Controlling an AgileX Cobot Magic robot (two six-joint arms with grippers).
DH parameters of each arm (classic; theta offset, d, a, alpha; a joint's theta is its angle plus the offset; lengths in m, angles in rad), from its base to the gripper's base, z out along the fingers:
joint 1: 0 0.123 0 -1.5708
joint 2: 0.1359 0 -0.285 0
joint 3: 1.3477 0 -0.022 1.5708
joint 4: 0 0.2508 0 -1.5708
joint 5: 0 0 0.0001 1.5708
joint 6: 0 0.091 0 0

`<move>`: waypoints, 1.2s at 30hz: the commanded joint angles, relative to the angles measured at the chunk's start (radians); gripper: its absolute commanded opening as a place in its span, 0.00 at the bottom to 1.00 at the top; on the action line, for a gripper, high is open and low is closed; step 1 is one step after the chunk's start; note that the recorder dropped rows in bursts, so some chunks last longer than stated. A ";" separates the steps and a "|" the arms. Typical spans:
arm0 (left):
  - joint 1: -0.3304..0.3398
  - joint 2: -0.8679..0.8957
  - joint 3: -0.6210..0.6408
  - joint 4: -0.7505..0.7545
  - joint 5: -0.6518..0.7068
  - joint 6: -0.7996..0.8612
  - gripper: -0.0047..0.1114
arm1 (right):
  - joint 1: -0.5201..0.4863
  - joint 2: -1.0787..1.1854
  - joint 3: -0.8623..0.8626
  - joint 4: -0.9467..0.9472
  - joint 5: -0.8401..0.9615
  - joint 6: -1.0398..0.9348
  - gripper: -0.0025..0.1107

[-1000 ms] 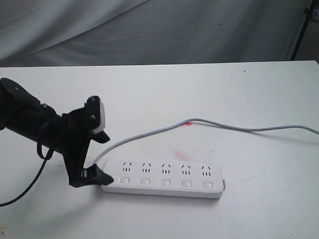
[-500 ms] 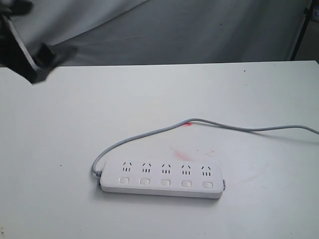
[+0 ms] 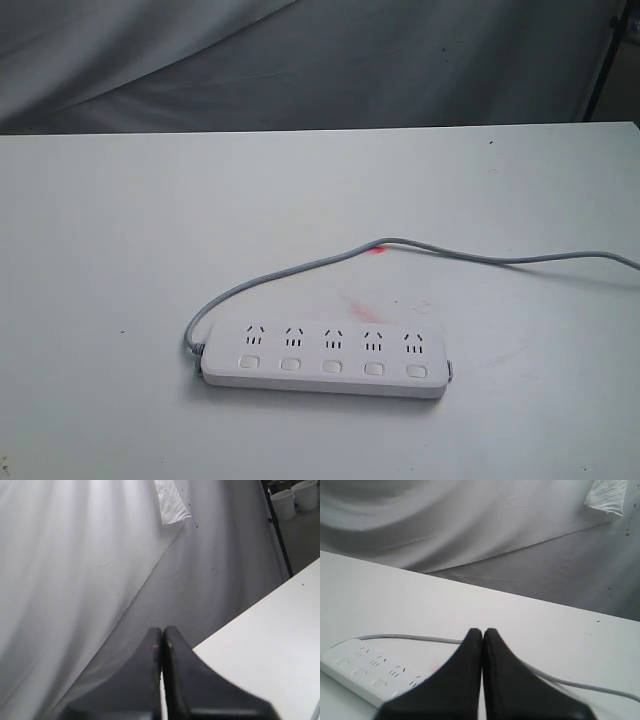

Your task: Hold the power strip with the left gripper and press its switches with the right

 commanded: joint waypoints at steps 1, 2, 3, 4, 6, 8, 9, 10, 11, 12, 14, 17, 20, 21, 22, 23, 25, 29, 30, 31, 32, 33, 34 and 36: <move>0.003 -0.044 0.077 0.003 -0.033 -0.014 0.05 | -0.005 -0.007 0.004 0.007 -0.011 0.000 0.02; 0.003 -0.057 0.102 -0.002 -0.065 -0.037 0.05 | -0.005 -0.007 0.004 0.007 -0.011 0.000 0.02; 0.003 -0.071 0.129 -0.006 -0.105 -0.057 0.05 | -0.005 -0.007 0.004 0.007 -0.011 0.000 0.02; 0.003 -0.111 0.185 -0.018 -0.178 -0.103 0.05 | -0.005 -0.007 0.004 0.007 -0.011 0.000 0.02; 0.003 -0.186 0.269 -0.062 -0.266 -0.140 0.05 | -0.005 -0.007 0.004 0.007 -0.011 0.000 0.02; 0.019 -0.282 0.369 -0.156 -0.315 -0.140 0.05 | -0.005 -0.007 0.004 0.007 -0.011 0.000 0.02; 0.039 -0.306 0.408 -0.176 -0.313 -0.140 0.05 | -0.005 -0.007 0.004 0.007 -0.011 0.000 0.02; 0.095 -0.366 0.485 -0.202 -0.292 -0.140 0.05 | -0.005 -0.007 0.004 0.007 -0.011 0.000 0.02; 0.121 -0.389 0.515 -0.213 -0.279 -0.140 0.05 | -0.005 -0.007 0.004 0.007 -0.011 0.000 0.02; 0.181 -0.451 0.583 -0.214 -0.249 -0.140 0.05 | -0.005 -0.007 0.004 0.007 -0.011 0.000 0.02; 0.235 -0.557 0.648 -0.214 -0.213 -0.140 0.05 | -0.005 -0.007 0.004 0.007 -0.011 0.000 0.02; 0.290 -0.712 0.666 -0.206 -0.186 -0.140 0.05 | -0.005 -0.007 0.004 0.007 -0.011 0.000 0.02; 0.311 -0.760 0.666 -0.206 -0.188 -0.140 0.05 | -0.005 -0.007 0.004 0.007 -0.011 0.000 0.02; 0.311 -0.760 0.666 -0.206 -0.188 -0.140 0.05 | -0.005 -0.007 0.004 0.007 -0.011 0.000 0.02; 0.311 -0.761 0.666 -0.206 -0.186 -0.140 0.05 | -0.005 -0.007 0.004 0.007 -0.011 0.000 0.02; 0.311 -0.761 0.668 -0.206 -0.181 -0.140 0.05 | -0.005 -0.007 0.004 0.007 -0.011 0.000 0.02; 0.311 -0.759 0.679 -0.163 -0.178 -0.173 0.05 | -0.005 -0.007 0.004 0.007 -0.011 0.000 0.02; 0.311 -0.759 0.712 0.372 -0.170 -0.703 0.05 | -0.005 -0.007 0.004 0.007 -0.011 0.000 0.02; 0.311 -0.759 0.724 0.502 -0.158 -0.856 0.05 | -0.005 -0.007 0.004 0.007 -0.011 0.000 0.02; 0.311 -0.759 0.736 0.589 -0.151 -0.960 0.05 | -0.005 -0.007 0.004 0.007 -0.011 0.000 0.02; 0.311 -0.759 0.752 0.674 -0.144 -1.065 0.05 | -0.005 -0.007 0.004 0.007 -0.011 0.000 0.02; 0.311 -0.759 0.768 0.731 -0.136 -1.136 0.05 | -0.005 -0.007 0.004 0.007 -0.011 0.000 0.02; 0.311 -0.759 0.787 0.753 -0.136 -1.171 0.05 | -0.005 -0.007 0.004 0.007 -0.011 0.000 0.02; 0.311 -0.759 0.811 0.751 -0.136 -1.182 0.05 | -0.005 -0.007 0.004 0.007 -0.011 0.000 0.02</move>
